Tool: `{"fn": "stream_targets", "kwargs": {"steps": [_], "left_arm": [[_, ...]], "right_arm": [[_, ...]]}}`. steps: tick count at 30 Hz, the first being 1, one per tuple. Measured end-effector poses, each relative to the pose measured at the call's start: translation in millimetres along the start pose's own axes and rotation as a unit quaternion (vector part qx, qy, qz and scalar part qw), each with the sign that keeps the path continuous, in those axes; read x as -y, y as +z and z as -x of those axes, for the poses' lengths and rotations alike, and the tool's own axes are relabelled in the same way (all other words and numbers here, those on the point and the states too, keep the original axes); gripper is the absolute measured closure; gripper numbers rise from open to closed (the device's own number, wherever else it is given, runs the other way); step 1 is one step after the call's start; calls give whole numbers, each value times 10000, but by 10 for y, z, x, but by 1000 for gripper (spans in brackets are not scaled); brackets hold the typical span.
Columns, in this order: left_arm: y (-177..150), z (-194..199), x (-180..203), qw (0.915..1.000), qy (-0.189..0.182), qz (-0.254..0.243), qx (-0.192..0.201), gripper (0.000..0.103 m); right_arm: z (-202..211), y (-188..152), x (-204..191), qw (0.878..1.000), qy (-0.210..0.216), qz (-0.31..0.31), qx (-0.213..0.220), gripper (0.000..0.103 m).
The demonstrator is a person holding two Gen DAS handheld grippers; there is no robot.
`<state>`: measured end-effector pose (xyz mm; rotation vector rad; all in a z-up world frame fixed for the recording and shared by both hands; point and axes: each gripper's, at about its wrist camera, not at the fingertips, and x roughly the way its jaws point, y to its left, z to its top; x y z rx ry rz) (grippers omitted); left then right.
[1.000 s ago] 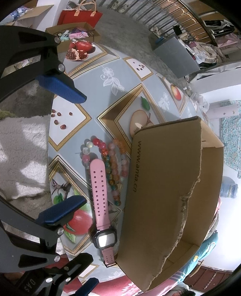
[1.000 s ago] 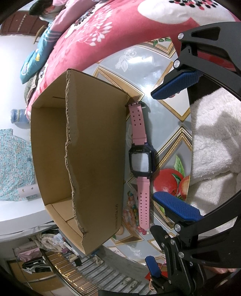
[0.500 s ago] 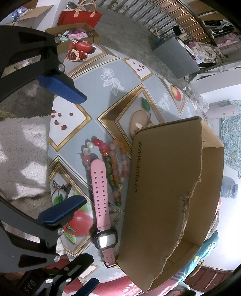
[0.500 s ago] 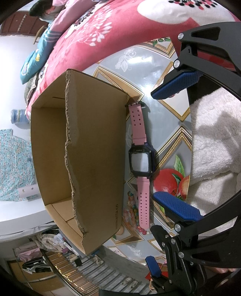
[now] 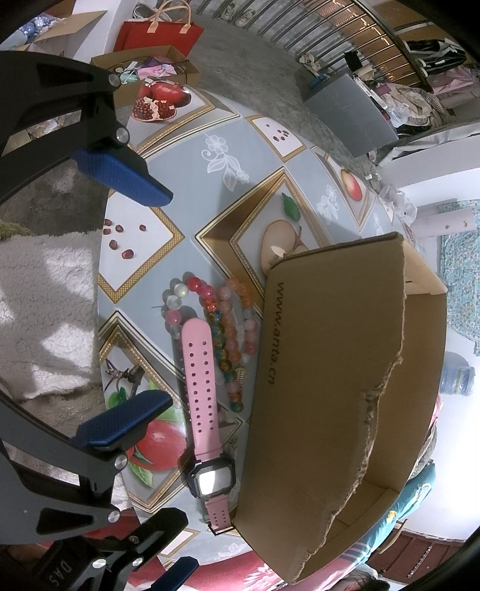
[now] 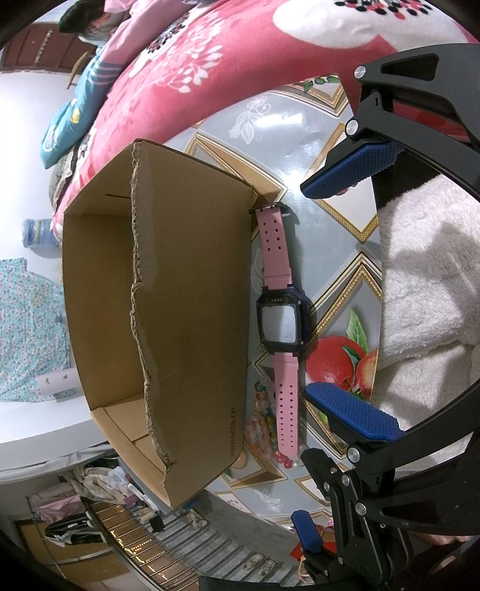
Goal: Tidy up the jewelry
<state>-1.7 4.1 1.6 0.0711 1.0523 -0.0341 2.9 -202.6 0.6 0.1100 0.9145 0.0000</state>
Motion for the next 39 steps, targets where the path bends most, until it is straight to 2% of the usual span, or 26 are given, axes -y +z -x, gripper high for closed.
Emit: {"fn": "stream_targets", "kwargs": {"steps": [18, 26, 30, 33, 36, 39], "left_arm": [[-32, 15, -8, 10000, 33, 18, -19, 6], [-103, 112, -123, 9992, 10, 13, 388, 6], [-140, 165, -214, 9983, -247, 171, 506, 6], [-174, 217, -243, 9950, -561, 283, 780, 6], [-233, 294, -197, 9916, -613, 311, 1093, 6], [-273, 329, -104, 9903, -995, 229, 945, 6]], "right_arm": [[10, 12, -12, 10000, 1, 11, 17, 8], [5, -39, -54, 9998, -11, 157, 137, 8], [-31, -48, -72, 9996, -10, 224, 183, 8], [-46, -54, -64, 9994, -59, 269, 231, 8], [-69, -42, -26, 9993, -97, 272, 250, 8], [-81, -25, 31, 9991, -141, 280, 269, 8]]}}
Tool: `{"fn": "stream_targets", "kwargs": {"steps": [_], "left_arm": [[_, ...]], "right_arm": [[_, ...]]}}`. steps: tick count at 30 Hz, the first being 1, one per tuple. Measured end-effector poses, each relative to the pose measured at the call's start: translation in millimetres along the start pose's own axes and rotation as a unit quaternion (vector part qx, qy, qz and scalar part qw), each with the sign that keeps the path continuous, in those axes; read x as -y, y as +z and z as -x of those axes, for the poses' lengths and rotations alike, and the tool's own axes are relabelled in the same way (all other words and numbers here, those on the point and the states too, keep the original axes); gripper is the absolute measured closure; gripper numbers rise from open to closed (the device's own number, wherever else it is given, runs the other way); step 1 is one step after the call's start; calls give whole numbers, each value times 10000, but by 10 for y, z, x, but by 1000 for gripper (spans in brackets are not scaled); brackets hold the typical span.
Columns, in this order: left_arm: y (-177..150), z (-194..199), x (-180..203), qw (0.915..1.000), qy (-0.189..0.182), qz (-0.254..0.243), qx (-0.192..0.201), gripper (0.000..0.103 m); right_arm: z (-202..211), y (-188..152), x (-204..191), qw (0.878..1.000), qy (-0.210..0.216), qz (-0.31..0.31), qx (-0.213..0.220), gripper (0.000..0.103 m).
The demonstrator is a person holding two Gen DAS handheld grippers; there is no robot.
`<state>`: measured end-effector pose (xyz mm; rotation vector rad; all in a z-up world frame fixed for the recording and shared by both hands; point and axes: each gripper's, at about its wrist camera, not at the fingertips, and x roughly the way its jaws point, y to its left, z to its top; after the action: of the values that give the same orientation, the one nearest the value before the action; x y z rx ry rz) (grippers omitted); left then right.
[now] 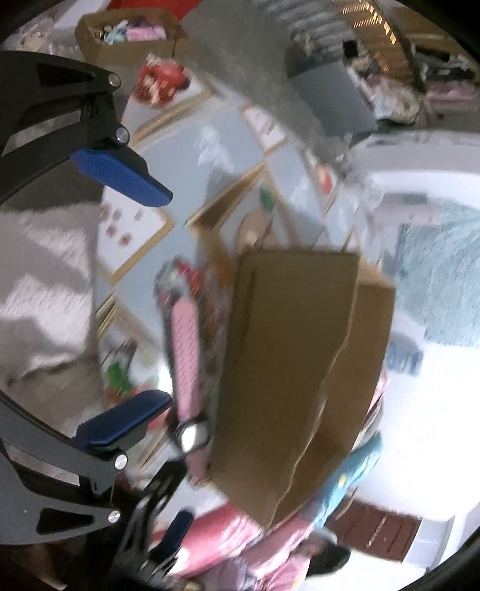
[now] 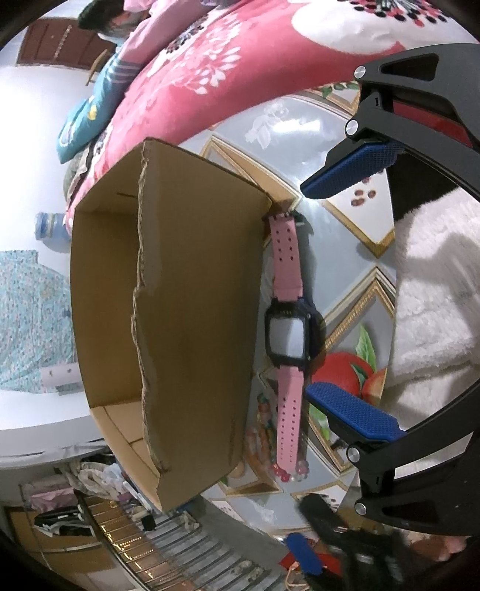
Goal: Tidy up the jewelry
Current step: 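Move the right tool to the pink watch and close on its face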
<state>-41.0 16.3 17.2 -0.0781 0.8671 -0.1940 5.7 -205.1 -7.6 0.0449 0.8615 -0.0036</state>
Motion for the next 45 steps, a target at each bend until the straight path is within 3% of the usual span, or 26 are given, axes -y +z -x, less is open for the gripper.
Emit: {"fn": "stream_targets", "kwargs": {"steps": [4, 8, 10, 15, 21, 26, 29, 32, 39, 45], "left_arm": [[-92, 56, 145, 9979, -548, 82, -336, 6], [-53, 112, 215, 9969, -695, 121, -336, 6], [-25, 128, 222, 9969, -705, 167, -319, 6], [-36, 155, 252, 9907, -1199, 433, -484, 6], [16, 186, 301, 9905, -1249, 335, -459, 6], [149, 77, 231, 9964, -804, 224, -172, 6], [182, 7, 240, 9992, -244, -277, 160, 6], [152, -75, 303, 9952, 142, -908, 322, 6], [49, -178, 494, 9800, -31, -1938, 449, 6], [-44, -270, 686, 9592, -138, -2777, 511, 12]], "right_arm": [[8, 47, 105, 9999, -127, 34, 112, 8], [-16, 84, 210, 9997, -176, -8, 187, 8], [-38, 97, 244, 9998, -93, -27, 191, 8], [-1, 90, 220, 9987, 261, 226, 381, 8], [10, 58, 121, 9905, 891, 857, 607, 14], [-90, 19, -74, 9741, 1415, 1713, 428, 20], [-171, 49, -167, 9670, 1447, 2069, 342, 23], [-253, 48, -254, 9591, 1458, 2418, 195, 29], [-466, 49, -398, 9442, 1238, 3043, -209, 49], [-493, 143, -306, 9459, 1747, 2689, -488, 51]]}}
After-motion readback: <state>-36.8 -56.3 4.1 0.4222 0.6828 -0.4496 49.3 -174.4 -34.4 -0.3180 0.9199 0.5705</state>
